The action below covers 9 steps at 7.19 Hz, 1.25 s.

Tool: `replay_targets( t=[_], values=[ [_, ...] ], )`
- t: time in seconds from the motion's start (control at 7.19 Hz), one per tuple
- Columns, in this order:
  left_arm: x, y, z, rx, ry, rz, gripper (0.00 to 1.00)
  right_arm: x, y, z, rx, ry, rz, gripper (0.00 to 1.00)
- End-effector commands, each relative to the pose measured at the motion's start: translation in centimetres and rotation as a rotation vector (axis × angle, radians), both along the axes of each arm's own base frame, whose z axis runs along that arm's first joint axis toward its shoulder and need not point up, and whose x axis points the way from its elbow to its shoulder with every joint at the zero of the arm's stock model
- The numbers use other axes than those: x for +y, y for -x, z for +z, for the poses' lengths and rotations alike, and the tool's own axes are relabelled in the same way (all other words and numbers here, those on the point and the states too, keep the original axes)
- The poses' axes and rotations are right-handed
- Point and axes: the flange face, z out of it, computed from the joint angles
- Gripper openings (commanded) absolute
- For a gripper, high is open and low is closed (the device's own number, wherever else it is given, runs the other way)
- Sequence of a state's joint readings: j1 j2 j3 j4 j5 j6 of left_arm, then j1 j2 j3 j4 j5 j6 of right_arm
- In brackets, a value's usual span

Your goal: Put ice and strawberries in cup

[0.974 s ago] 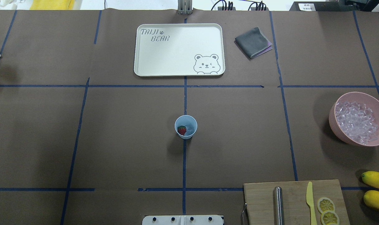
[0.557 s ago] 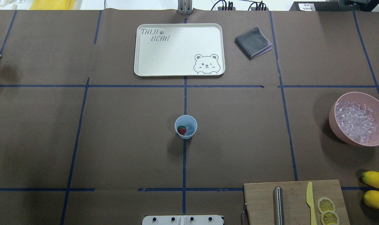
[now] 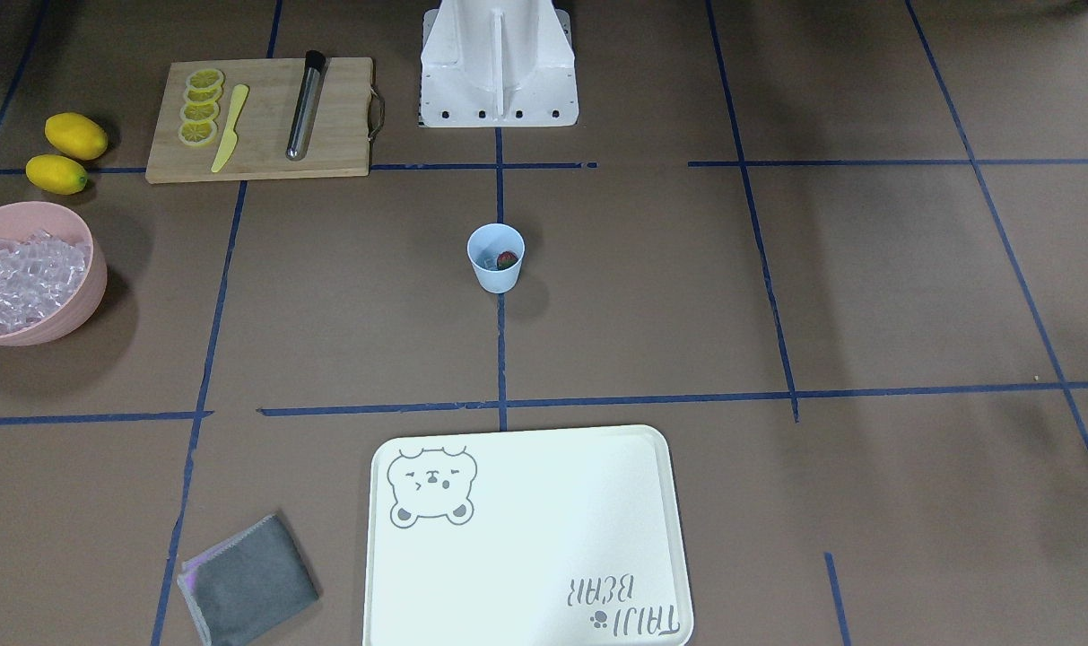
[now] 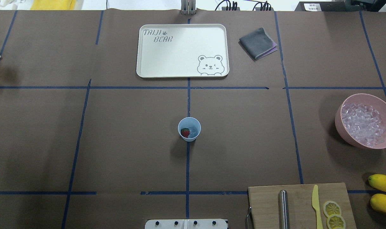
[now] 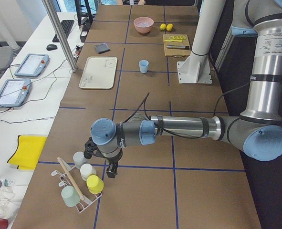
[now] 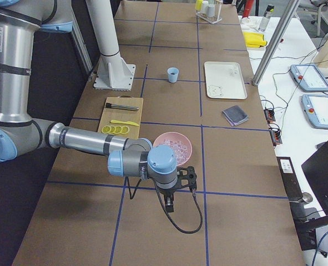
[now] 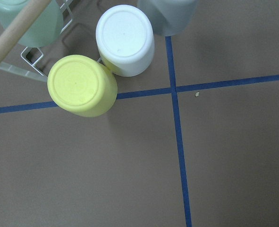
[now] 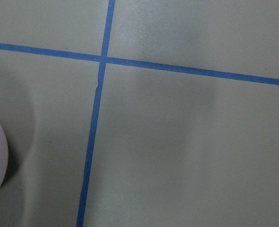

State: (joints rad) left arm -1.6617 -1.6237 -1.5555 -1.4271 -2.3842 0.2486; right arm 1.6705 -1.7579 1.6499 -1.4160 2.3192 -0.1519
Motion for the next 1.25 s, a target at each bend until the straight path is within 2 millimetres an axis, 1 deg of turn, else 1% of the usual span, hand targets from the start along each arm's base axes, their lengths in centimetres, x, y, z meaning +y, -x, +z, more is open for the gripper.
replay_targets(
  t=[0.0,0.14,0.28,0.56,1.11],
  values=[
    [0.0,-0.1,0.5,-0.001,0.013,-0.001,1.00,0.1,0.0,0.1,-0.001,0.004,0.000,0.99],
    [0.2,-0.2,0.3,0.008,-0.003,0.007,1.00,0.2,0.0,0.2,-0.001,0.005,0.000,1.00],
    [1.0,-0.3,2.0,0.008,0.031,0.009,1.00,0.4,0.0,0.2,0.000,0.002,0.000,1.00],
    [0.8,-0.3,1.6,0.007,0.022,0.009,1.00,0.9,0.1,0.3,-0.001,0.003,0.001,1.00],
    [1.0,-0.2,1.8,0.001,0.025,0.010,1.00,1.0,0.1,0.5,-0.001,0.009,0.002,1.00]
  ],
)
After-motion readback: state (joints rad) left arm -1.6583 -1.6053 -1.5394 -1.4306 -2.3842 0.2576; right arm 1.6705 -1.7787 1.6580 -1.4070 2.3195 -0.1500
